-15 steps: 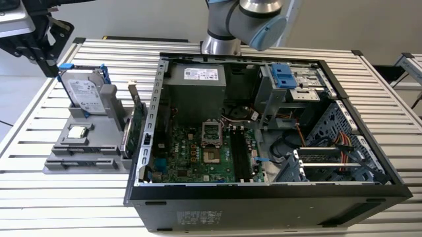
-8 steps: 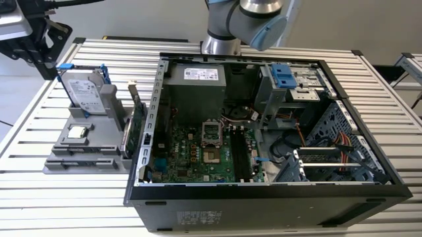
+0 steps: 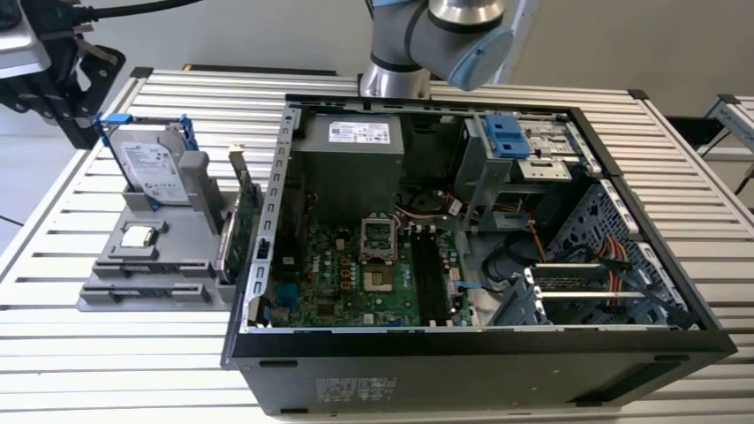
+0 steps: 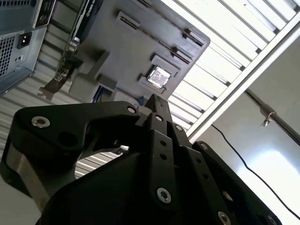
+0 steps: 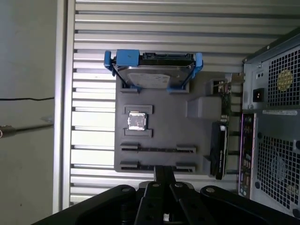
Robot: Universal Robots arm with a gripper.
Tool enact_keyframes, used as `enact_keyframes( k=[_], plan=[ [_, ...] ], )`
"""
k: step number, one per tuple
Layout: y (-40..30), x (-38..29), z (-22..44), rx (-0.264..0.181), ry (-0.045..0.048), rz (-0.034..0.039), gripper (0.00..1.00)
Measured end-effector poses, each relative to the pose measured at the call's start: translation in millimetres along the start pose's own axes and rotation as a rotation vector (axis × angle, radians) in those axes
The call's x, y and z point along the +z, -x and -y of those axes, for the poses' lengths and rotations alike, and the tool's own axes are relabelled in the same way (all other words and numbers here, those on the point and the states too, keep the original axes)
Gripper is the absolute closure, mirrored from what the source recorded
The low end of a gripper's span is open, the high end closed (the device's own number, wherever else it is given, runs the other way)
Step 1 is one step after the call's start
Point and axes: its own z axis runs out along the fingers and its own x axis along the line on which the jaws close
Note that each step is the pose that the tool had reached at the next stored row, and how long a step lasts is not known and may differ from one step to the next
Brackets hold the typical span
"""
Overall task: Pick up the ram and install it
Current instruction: 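Reach for the ram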
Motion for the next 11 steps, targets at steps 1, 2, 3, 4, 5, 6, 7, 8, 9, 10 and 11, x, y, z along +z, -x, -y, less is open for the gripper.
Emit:
enact_keyframes(
  k=[1, 2, 3, 4, 5, 6, 7, 8, 9, 10, 11],
  plan=[
    [0.0, 0.0, 0.9, 0.0, 0.0001, -0.0004, 1.0],
    [0.1, -0.1, 1.9, 0.0, 0.0001, -0.0009, 1.0],
    [0.1, -0.2, 2.9, 0.0, 0.0, -0.0016, 1.0],
    [0.2, -0.2, 3.8, 0.0, 0.0001, -0.0022, 1.0],
    [0.3, -0.2, 4.8, 0.0, 0.0001, -0.0027, 1.0],
    [0.5, -0.3, 5.7, 0.0, 0.0001, -0.0033, 1.0],
    [0.8, -0.4, 6.9, 0.0, 0.0001, -0.0039, 1.0],
    [1.0, -0.4, 8.2, 0.0, 0.0002, -0.0045, 1.0],
    [1.2, -0.5, 9.4, 0.0, 0.0001, -0.0049, 1.0],
    [1.3, -0.6, 10.6, 0.0, 0.0001, -0.0053, 1.0],
    [1.4, -0.6, 11.7, 0.0, 0.0001, -0.0055, 1.0]
  ],
)
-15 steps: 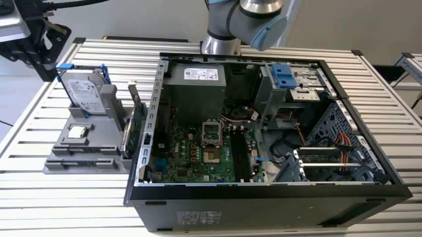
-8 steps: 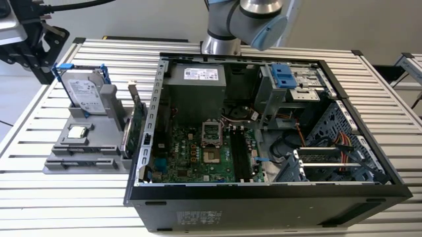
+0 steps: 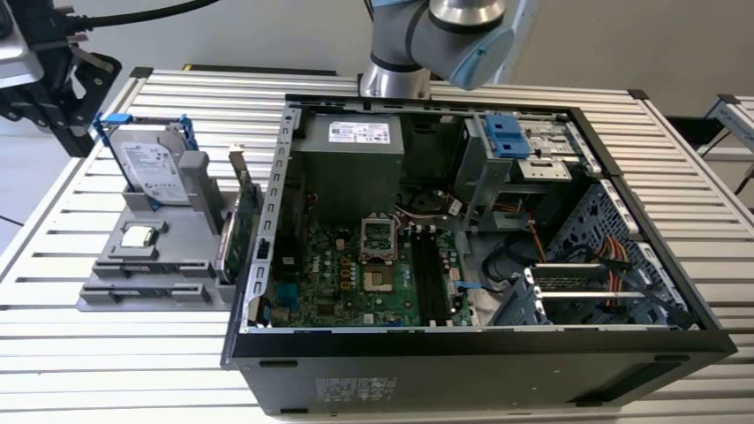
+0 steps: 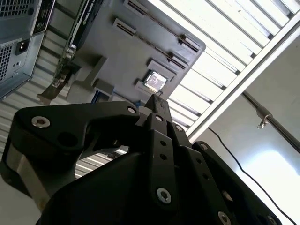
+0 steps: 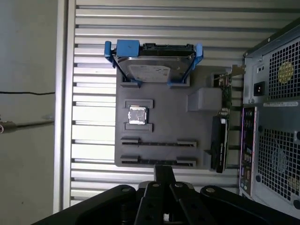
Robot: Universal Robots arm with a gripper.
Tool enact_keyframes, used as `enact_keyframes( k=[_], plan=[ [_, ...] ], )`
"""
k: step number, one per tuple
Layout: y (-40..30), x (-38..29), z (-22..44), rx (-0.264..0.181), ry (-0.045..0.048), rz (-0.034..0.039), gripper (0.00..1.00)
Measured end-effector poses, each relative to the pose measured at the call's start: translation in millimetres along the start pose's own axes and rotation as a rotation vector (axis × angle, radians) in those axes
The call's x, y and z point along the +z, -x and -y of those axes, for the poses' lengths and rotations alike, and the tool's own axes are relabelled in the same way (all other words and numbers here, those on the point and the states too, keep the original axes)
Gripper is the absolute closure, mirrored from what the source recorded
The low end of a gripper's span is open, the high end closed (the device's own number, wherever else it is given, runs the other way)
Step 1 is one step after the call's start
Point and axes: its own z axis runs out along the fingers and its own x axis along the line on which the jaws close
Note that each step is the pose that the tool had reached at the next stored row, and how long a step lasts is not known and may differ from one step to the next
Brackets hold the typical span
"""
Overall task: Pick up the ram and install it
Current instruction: 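Reach for the ram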
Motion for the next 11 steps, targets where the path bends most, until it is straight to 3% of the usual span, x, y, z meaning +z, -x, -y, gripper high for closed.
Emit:
enact_keyframes(
  k=[11],
  plan=[
    [0.1, -0.4, 10.1, 0.0, 0.0001, -0.0014, 1.0]
  ],
)
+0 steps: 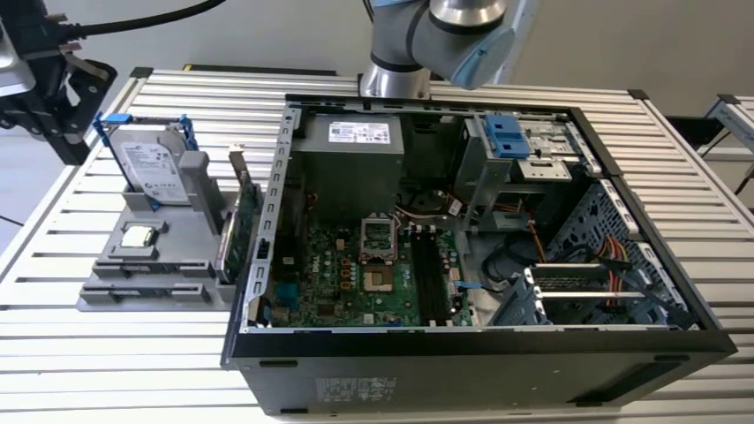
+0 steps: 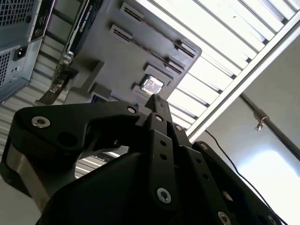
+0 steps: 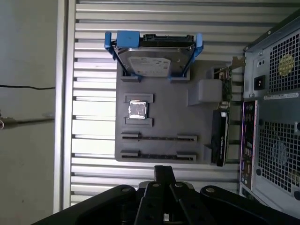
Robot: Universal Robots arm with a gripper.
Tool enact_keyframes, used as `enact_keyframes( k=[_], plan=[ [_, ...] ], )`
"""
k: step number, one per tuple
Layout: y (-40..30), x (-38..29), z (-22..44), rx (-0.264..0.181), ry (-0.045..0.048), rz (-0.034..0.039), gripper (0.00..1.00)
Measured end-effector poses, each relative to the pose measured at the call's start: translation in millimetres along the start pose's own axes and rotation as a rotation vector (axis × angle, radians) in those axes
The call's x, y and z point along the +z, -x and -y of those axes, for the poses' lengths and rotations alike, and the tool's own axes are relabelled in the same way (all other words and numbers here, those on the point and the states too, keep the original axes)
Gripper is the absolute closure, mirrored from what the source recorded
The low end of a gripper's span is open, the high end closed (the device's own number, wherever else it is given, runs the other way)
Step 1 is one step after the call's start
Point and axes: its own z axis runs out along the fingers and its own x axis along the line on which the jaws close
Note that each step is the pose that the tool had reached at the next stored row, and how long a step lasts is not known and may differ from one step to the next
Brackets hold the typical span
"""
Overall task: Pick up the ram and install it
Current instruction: 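Reach for the ram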
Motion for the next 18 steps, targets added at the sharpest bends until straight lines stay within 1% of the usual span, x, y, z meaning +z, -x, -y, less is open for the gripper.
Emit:
enact_keyframes(
  k=[7, 11, 13, 18],
  plan=[
    [0.1, -0.3, 5.4, -0.018, -0.0005, -0.0009, 1.0],
    [0.1, -0.4, 9.6, -0.03, -0.0007, -0.0013, 1.0],
    [0.0, -0.6, 12.7, -0.034, -0.0008, -0.0015, 1.0],
    [-0.2, -1.0, 23.4, -0.035, -0.0008, -0.0016, 1.0]
  ],
)
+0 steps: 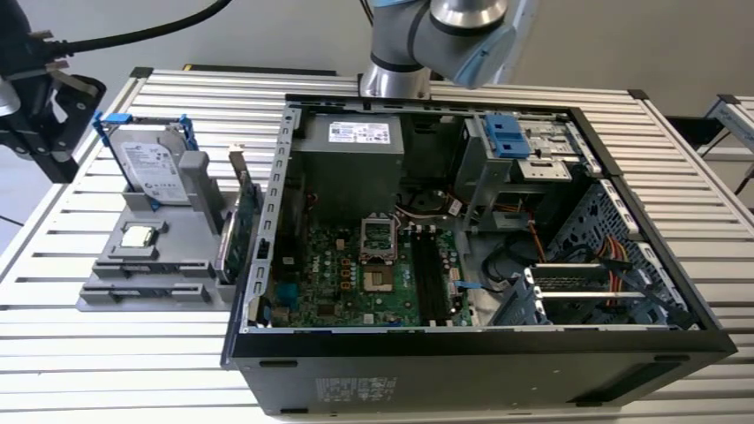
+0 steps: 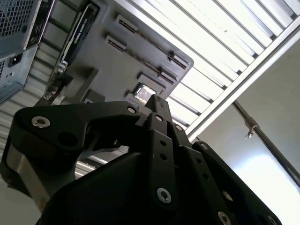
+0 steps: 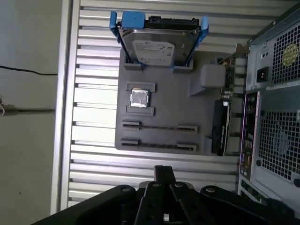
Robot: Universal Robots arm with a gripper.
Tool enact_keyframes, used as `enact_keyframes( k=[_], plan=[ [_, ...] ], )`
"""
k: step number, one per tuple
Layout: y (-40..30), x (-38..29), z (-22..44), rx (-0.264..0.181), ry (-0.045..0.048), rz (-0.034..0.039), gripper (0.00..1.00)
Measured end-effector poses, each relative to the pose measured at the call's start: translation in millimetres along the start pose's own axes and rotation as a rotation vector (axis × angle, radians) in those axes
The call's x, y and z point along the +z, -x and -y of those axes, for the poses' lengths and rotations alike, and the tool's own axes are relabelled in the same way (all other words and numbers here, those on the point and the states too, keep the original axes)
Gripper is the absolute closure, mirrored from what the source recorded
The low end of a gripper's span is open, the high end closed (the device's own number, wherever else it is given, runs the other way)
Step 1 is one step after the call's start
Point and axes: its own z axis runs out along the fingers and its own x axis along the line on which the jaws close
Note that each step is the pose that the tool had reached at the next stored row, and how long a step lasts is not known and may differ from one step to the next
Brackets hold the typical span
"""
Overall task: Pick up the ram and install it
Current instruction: 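Reach for the ram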
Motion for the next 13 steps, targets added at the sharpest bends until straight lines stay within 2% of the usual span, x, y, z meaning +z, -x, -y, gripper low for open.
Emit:
enact_keyframes(
  k=[2, 8, 13],
  plan=[
    [-0.1, -0.1, 2.6, 0.0, -0.0001, 0.0, 1.0],
    [-0.1, 0.0, 2.8, 0.002, 0.0, -0.0005, 1.0],
    [-0.1, 0.7, 2.8, 0.025, 0.0005, 0.0005, 1.0]
  ],
)
